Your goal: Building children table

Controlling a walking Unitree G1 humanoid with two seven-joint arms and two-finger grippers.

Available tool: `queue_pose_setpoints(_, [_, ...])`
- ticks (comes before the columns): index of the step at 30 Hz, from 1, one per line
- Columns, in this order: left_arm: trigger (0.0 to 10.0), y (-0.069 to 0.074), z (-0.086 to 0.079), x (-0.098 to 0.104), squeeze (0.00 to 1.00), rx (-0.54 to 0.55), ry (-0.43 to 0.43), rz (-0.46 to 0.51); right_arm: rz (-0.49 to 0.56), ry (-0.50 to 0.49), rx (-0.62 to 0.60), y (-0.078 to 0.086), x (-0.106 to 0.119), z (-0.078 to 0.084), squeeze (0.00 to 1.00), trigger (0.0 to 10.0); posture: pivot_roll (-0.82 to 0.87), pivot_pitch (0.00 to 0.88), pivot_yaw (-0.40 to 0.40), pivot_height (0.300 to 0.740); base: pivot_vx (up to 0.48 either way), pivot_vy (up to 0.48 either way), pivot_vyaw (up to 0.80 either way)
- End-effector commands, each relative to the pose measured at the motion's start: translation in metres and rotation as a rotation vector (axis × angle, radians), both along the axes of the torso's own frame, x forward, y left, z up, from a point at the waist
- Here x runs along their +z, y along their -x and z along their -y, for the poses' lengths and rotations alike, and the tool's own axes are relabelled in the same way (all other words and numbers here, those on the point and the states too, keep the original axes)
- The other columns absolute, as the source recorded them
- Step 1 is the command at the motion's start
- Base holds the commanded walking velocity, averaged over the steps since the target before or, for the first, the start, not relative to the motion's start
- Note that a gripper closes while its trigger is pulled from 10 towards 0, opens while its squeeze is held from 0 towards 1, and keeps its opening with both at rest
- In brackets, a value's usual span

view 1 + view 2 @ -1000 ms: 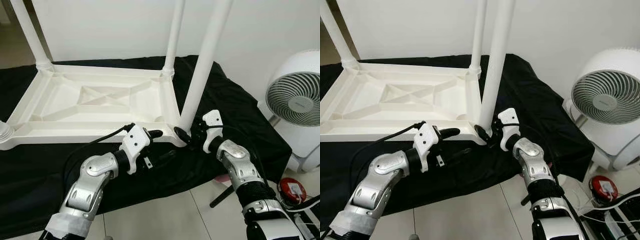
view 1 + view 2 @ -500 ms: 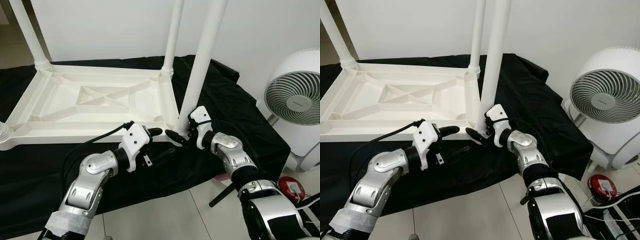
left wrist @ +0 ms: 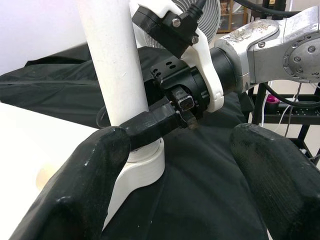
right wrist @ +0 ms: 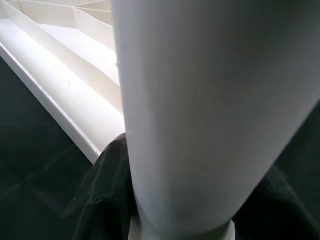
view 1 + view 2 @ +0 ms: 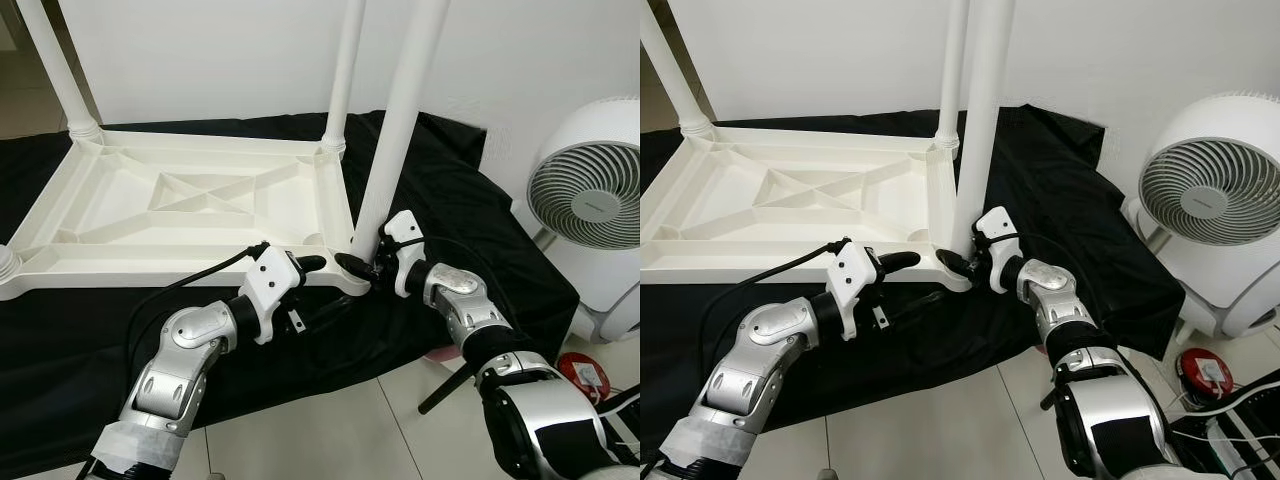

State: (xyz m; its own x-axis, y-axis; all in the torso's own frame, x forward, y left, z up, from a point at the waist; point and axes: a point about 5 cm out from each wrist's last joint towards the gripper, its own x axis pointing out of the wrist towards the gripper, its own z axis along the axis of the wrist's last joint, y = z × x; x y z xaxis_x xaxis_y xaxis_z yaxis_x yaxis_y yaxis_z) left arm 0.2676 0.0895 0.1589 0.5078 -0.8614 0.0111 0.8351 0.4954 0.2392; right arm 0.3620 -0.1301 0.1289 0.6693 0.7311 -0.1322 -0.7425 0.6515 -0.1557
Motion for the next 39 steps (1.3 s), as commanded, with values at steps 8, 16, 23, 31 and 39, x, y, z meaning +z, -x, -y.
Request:
queue_pose_setpoints(8, [10.0, 0.003, 0.003, 0.0, 0.0, 0.054, 0.026, 0.0, 0.045, -0.051, -0.342, -0.002, -0.006, 0.023, 0.0, 10.0, 0.01, 0.0, -0.069, 0.74, 0.0, 0.0, 0.0])
queue_pose_setpoints(16, [10.0, 0.003, 0.004, -0.001, 0.0, 0.051, 0.022, -0.007, 0.011, -0.131, -0.62, 0.001, -0.014, 0.016, 0.0, 10.0, 0.01, 0.0, -0.067, 0.74, 0.0, 0.0, 0.0])
queue_pose_setpoints(23, [10.0, 0.003, 0.005, -0.002, 0.0, 0.054, 0.023, -0.006, 0.077, -0.22, -0.842, 0.012, -0.008, -0.009, 0.0, 10.0, 0.01, 0.0, -0.087, 0.74, 0.0, 0.0, 0.0])
queue_pose_setpoints(31, [10.0, 0.003, 0.007, -0.002, 0.0, 0.058, 0.026, -0.004, 0.128, -0.299, -0.836, 0.014, 0.005, -0.017, 0.0, 10.0, 0.02, 0.0, -0.091, 0.74, 0.0, 0.0, 0.0])
queue_pose_setpoints(39, [10.0, 0.004, 0.006, -0.002, 0.0, 0.066, 0.027, -0.002, 0.226, -0.341, -0.787, 0.019, 0.017, -0.009, 1.0, 10.0, 0.02, 0.0, -0.1, 0.74, 0.0, 0.0, 0.0])
